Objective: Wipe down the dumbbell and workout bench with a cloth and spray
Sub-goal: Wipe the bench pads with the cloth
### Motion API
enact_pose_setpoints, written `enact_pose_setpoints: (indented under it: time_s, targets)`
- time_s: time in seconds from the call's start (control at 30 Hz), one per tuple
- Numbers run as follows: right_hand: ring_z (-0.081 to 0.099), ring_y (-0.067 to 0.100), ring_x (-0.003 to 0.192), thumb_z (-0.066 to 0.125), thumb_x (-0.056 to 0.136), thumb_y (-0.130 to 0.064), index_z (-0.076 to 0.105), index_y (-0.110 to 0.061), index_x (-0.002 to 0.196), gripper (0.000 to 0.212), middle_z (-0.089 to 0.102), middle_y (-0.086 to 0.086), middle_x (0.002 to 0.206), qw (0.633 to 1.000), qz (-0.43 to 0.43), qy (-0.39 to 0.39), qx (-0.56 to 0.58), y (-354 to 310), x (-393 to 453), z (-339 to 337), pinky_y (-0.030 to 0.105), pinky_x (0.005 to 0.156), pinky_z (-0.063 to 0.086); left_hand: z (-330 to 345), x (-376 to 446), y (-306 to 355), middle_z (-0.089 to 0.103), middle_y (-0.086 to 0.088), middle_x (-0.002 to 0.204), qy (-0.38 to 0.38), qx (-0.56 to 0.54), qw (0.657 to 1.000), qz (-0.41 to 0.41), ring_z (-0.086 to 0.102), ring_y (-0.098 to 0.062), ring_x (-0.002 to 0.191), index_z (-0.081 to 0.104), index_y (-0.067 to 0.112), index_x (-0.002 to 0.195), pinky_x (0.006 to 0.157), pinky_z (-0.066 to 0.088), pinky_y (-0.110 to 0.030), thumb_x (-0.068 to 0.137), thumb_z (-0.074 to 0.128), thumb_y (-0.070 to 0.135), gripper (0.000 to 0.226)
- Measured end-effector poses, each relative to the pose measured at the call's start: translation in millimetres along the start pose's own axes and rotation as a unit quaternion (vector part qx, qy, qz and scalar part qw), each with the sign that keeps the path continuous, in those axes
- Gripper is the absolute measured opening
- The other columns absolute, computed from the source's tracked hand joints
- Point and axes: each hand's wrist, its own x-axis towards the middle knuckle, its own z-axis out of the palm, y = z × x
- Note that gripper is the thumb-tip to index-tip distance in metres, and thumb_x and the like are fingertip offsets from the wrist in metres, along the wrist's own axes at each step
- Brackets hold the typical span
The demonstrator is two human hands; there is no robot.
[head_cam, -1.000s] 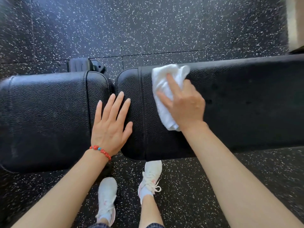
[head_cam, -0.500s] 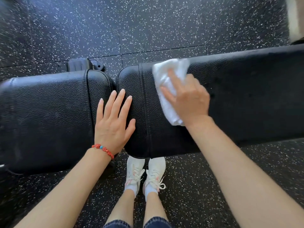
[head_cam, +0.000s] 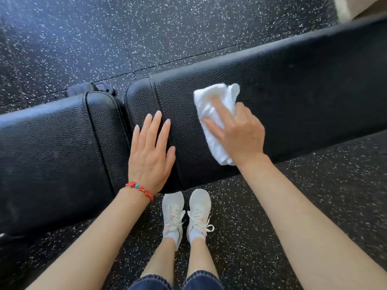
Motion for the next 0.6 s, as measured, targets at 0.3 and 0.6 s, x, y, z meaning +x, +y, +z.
enact_pose_setpoints:
  time_s: [0.3, 0.6]
  targets:
    - [0.054, 0.023, 0.056, 0.049, 0.085, -0.048, 0.067, -0.019, 0.112, 0.044, 0.056, 0.01, 0.069, 0.985, 0.163, -0.054, 0.031, -28, -35, -20, 0.029, 0.044, 0.04, 0, 10, 6, 0.035, -0.019, 0.147, -0.019, -0.016, 0.999, 0.021, 0.024, -0.034, 0.137, 0.042, 0.003, 0.138, 0.112, 0.019, -0.051, 0.092, 0.04, 0.028, 0.052]
    - [0.055, 0.023, 0.052, 0.048, 0.088, -0.05, 0.061, -0.027, 0.113, 0.036, 0.057, 0.009, 0.066, 0.984, 0.174, -0.035, 0.001, 23, -50, -23, 0.029, 0.042, 0.044, -5, 20, 10, 0.036, -0.019, 0.147, -0.029, 0.0, 0.999, 0.034, 0.027, -0.035, 0.136, 0.043, 0.004, 0.136, 0.111, 0.016, -0.051, 0.091, 0.04, 0.031, 0.053]
